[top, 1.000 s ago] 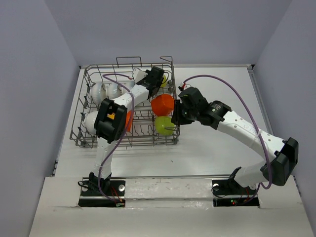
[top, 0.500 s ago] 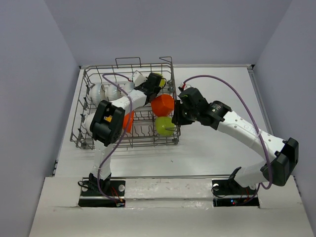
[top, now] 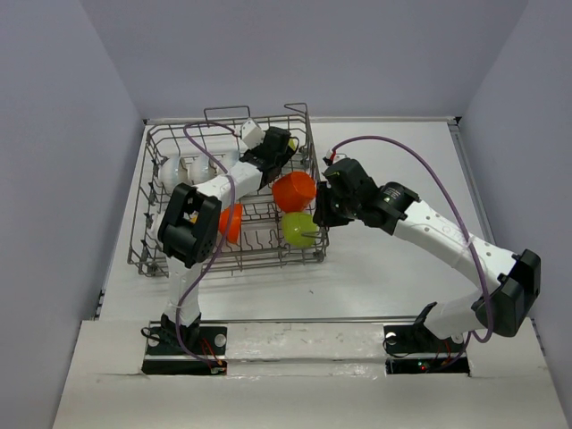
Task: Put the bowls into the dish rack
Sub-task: Place the upside down bowl on the dish rack.
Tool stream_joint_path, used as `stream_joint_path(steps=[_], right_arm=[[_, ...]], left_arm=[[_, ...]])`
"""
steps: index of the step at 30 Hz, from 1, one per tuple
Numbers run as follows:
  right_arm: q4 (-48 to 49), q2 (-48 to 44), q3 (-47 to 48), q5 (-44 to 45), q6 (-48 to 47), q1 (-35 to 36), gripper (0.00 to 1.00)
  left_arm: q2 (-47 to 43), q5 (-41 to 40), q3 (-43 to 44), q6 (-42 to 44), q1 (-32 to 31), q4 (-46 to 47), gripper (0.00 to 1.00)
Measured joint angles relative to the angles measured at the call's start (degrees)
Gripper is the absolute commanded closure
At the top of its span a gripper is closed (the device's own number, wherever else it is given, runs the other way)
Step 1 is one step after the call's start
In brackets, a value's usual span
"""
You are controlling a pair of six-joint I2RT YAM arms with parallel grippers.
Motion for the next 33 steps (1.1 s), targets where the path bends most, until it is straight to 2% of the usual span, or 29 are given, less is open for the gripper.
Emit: stream_joint_path(steps=[4, 17, 25, 33], right_arm=[[-0.5, 0.0, 0.2, 0.3, -0.4, 0.0, 0.82], [-1.7, 0.2, 0.8, 0.7, -0.9, 0.0, 0.79], [-2.0, 0.2, 0.9, 0.8, -1.2, 0.0, 0.79], [-2.1, 0.1, 0.9, 0.9, -1.2, 0.0, 0.78]], left_arm=[[-0.1, 0.1, 2.6, 2.8, 0.0, -0.9, 0.29], [-0.2, -1.6, 14.1, 8.4, 0.6, -3.4, 0.16], [2.6, -4.1, 22.7, 10.6, 2.4, -6.3, 0.16], [5.7, -3.8, 22.9, 11.6, 6.1, -8.9, 0.16]])
